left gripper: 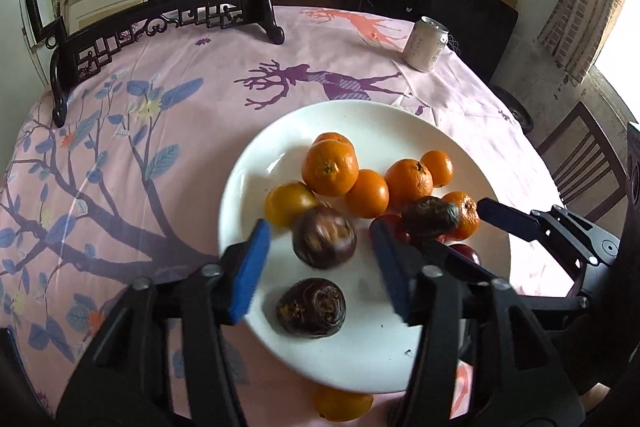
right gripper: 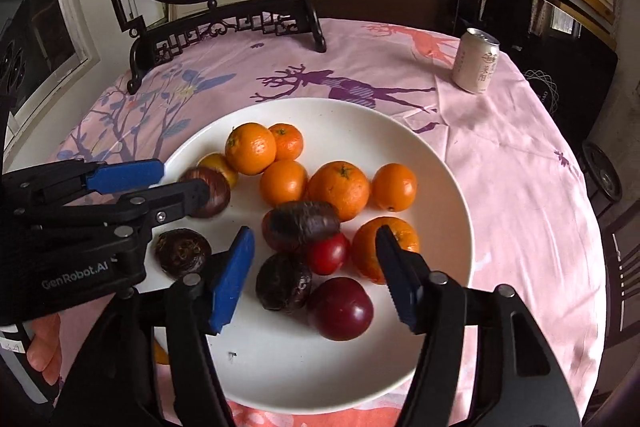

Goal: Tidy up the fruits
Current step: 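Lower both dried fruits onto the white plate and open both tools, then move both open tools to the last dried fruit and yellow fruit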

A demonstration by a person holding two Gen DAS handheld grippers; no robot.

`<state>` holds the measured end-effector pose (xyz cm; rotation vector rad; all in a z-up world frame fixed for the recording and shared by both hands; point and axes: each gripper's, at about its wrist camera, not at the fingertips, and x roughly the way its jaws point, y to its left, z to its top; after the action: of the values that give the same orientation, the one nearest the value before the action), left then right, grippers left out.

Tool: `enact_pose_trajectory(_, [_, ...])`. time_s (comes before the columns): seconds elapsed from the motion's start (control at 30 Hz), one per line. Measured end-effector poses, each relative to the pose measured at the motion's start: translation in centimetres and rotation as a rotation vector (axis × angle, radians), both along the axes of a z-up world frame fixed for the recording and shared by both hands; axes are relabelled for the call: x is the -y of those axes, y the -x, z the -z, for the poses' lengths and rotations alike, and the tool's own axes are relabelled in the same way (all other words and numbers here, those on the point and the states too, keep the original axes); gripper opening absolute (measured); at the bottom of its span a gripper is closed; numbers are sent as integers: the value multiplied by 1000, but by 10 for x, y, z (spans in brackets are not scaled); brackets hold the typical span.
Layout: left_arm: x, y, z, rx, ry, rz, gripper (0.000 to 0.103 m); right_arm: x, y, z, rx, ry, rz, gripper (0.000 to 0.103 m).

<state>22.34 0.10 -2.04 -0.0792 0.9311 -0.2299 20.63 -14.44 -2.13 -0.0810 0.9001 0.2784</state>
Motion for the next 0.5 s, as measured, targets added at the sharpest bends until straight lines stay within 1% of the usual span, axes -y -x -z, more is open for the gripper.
enact_pose_trajectory(0.1, [-8, 13, -14, 34, 19, -6, 72, 12, 16, -14, 19, 2, 22, 63])
enact_pose_trajectory(0.13, [-11, 21, -19, 45, 22, -11, 74, 16, 25, -19, 30, -1, 28, 63])
enact_pose_trajectory(0.2, [-17, 40, -28, 61, 33, -17, 81, 22, 46, -25, 43, -20, 28, 66])
enact_pose_trajectory(0.27, [-22, 63, -32, 81, 50, -17, 83, 24, 69, -26, 46, -44, 22, 66])
enact_pose_trajectory(0.3, [-24, 74, -33, 90, 53, -18, 87, 25, 80, -25, 43, -58, 22, 66])
enact_pose_trajectory(0.33, [-27, 86, -33, 94, 53, -25, 88, 26, 90, -23, 38, -75, 22, 66])
enact_pose_trajectory(0.4, [-30, 104, -29, 96, 52, -32, 89, 27, 104, -19, 17, -94, 23, 66])
enact_pose_trajectory(0.5, [-34, 125, -20, 84, 44, -43, 89, 24, 116, -16, 0, -93, 26, 66])
